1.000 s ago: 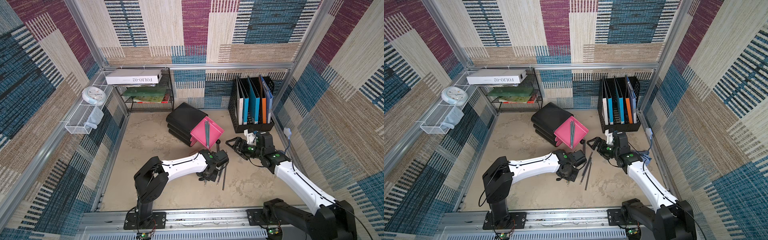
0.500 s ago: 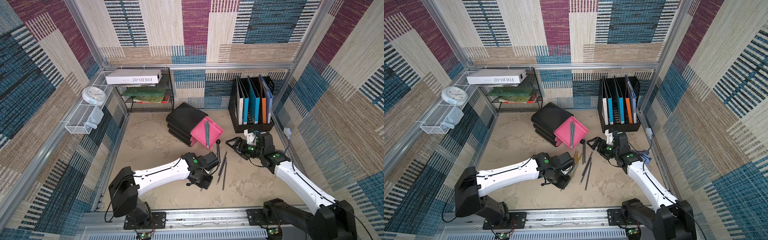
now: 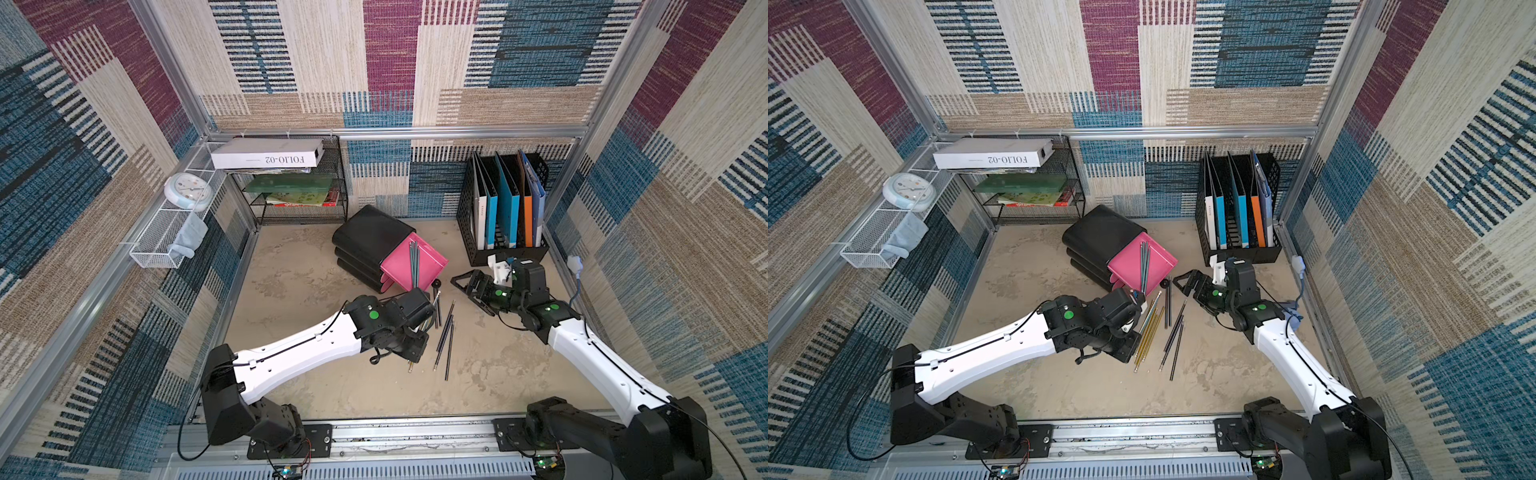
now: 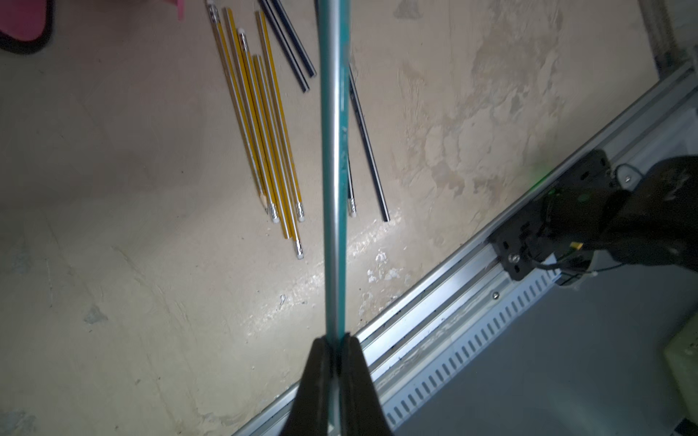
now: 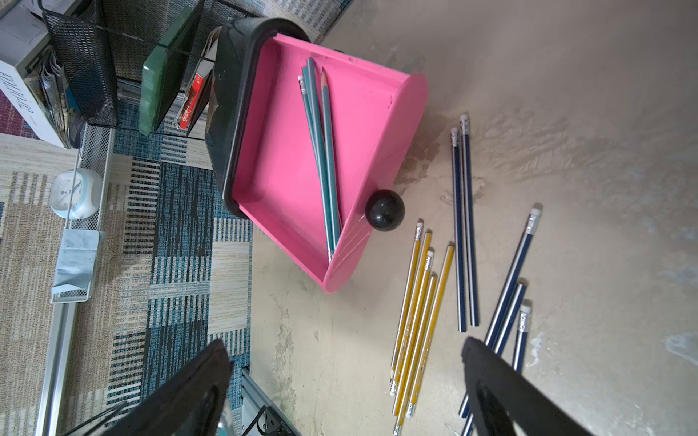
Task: Please place the pencils in the drawer according to their color
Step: Place the pencil in the drawer.
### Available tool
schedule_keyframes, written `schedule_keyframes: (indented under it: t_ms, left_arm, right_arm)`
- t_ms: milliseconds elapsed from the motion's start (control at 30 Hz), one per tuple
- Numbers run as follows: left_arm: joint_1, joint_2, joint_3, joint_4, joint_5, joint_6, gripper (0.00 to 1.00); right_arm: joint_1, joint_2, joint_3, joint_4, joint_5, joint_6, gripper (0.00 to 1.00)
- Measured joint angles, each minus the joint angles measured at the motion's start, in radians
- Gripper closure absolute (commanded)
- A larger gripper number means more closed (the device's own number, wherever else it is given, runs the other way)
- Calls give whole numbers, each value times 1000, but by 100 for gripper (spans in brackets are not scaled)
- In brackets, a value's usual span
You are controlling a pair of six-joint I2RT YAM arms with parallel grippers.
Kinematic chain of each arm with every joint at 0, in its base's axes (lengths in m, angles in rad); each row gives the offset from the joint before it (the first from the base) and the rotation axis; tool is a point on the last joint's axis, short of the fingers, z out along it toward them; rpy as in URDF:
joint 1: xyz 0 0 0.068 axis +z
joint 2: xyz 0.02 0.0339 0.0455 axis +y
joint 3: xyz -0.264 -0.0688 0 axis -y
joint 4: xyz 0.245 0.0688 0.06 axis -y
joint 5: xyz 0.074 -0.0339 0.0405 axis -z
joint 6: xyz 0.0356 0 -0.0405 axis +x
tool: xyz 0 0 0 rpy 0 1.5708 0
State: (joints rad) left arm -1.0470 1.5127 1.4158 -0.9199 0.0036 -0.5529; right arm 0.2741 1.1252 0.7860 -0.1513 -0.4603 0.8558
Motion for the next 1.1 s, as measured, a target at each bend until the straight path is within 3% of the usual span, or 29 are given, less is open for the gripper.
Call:
schedule_keyframes:
  t_ms: [233,500,1100]
  left_arm:
    - [82,154,219,27,-36,-87,100]
    - [191,283,352,29,-31,-227,100]
    - [289,420,400,27,103,-352,100]
  right_arm:
    - [0,8,18,1,4,-1,1]
    - [0,25,20,8,3,0,1]
    - [-5,39,16,20,3,1,1]
